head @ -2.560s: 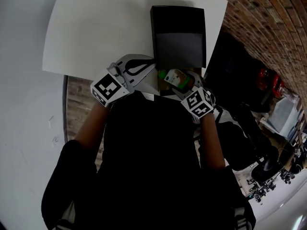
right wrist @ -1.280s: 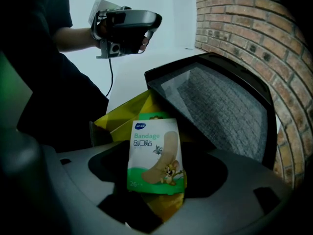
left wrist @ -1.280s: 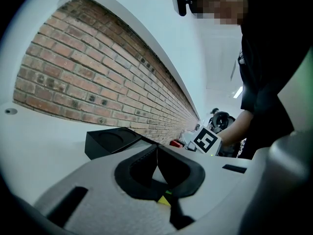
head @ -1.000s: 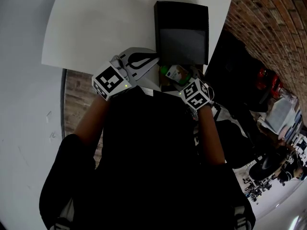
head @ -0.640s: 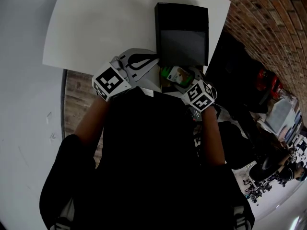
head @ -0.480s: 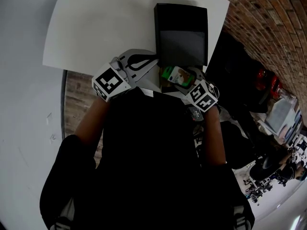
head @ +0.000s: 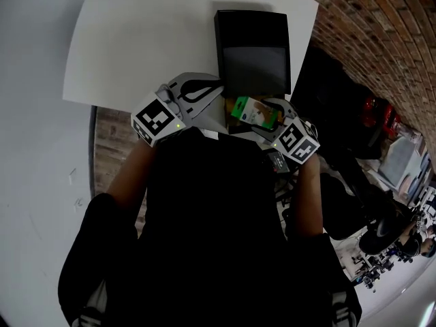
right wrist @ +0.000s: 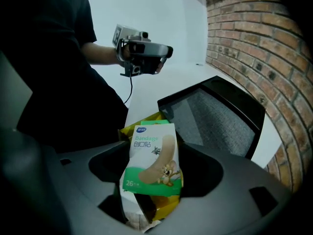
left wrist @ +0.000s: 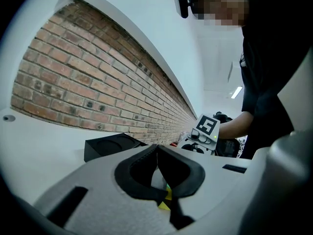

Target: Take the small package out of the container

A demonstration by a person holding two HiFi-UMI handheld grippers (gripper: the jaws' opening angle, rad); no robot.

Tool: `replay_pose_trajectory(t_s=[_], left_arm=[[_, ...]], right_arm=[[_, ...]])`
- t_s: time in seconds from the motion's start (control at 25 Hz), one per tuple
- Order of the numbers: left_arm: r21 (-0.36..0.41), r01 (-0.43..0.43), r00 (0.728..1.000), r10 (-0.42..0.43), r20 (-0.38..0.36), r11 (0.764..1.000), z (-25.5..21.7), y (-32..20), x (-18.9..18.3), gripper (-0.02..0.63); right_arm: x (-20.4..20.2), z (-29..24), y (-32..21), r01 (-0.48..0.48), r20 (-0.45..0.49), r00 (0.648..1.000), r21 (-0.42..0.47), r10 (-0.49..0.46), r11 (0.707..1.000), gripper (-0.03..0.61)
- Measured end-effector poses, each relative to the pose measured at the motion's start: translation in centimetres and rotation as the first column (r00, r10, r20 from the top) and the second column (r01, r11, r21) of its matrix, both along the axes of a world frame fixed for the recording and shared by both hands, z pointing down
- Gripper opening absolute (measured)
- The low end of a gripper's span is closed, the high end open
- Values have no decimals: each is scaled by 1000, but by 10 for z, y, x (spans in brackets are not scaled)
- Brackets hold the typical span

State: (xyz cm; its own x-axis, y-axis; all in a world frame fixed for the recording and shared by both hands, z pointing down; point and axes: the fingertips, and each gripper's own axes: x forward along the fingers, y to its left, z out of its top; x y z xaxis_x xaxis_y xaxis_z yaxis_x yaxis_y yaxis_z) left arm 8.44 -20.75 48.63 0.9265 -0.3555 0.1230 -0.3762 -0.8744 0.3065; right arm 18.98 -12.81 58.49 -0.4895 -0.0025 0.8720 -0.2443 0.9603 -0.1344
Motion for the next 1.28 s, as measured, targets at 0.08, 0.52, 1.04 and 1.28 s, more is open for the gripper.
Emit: replay_pose_trajectory(t_s=[0.08,0.52,1.04,1.28], left_arm=[[8,-5,1000,5,2,1000,-2,-1,0,15],[34,-51,999,50,9,998,-11,2,-1,15],[43,-88,996,87,11,995,-15,2,3,15],[44,-81,997,80,14,996,-19,1,-1,15]], right_arm=[[1,-5,1,-15,21,1000,-3,15,1000,318],[11,-22,6,-146,129,980,-45,150,988,310],[12,-40,10,-239,266,929,-103,259,965,307],[7,-75,-13,-346,472,802,-135,367,928,307]])
